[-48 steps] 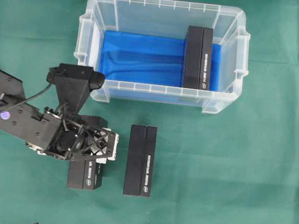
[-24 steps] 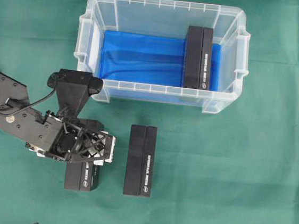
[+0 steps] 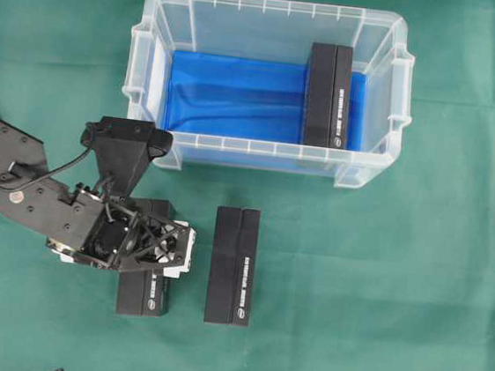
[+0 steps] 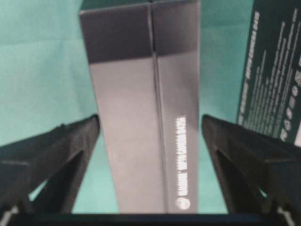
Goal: Take the box out of the case with the left arm.
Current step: 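Lower the boxes onto the cloth left of the middle pair and open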
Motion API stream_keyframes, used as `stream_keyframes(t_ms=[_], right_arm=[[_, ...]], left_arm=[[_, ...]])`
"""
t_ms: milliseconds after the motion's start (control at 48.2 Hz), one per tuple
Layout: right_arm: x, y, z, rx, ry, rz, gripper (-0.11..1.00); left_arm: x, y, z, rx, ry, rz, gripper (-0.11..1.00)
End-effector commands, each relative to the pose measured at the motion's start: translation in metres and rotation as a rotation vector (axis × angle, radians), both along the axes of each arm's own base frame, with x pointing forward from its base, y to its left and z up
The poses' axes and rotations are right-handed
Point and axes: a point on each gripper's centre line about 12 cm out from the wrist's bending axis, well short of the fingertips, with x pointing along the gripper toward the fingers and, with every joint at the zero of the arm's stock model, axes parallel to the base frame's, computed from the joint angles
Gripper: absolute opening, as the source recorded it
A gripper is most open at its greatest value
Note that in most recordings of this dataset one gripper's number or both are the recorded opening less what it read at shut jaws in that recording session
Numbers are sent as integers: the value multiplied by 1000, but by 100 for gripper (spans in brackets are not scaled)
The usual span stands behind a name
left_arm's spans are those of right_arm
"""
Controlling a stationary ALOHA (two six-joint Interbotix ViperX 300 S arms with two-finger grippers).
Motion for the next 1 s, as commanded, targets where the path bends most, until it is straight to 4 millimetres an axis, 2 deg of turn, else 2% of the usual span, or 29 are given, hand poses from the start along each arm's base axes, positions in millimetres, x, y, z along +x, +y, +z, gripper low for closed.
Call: stream_keyframes(t_ms=[0, 228, 394, 560, 809, 871, 975], right_arm=[[0, 0, 3, 0, -8, -5, 2], [0, 0, 3, 0, -8, -5, 2], [0, 0, 3, 0, -8, -5, 2], [0, 0, 3, 0, -8, -5, 2], [0, 0, 3, 0, -8, -5, 2], [0, 0, 3, 0, -8, -5, 2], [1, 0, 3, 0, -10, -5, 2]], left_arm=[[3, -2, 13, -15, -40, -3, 91], [2, -2, 13, -15, -40, -4, 89], [4, -3, 22, -25, -64, -6, 89], [6, -4, 52, -44, -118, -5, 89], [-7, 2, 104, -28, -106, 3, 89], [-9, 4, 112, -17, -98, 4, 89], [-10, 5, 115, -9, -86, 4, 89]])
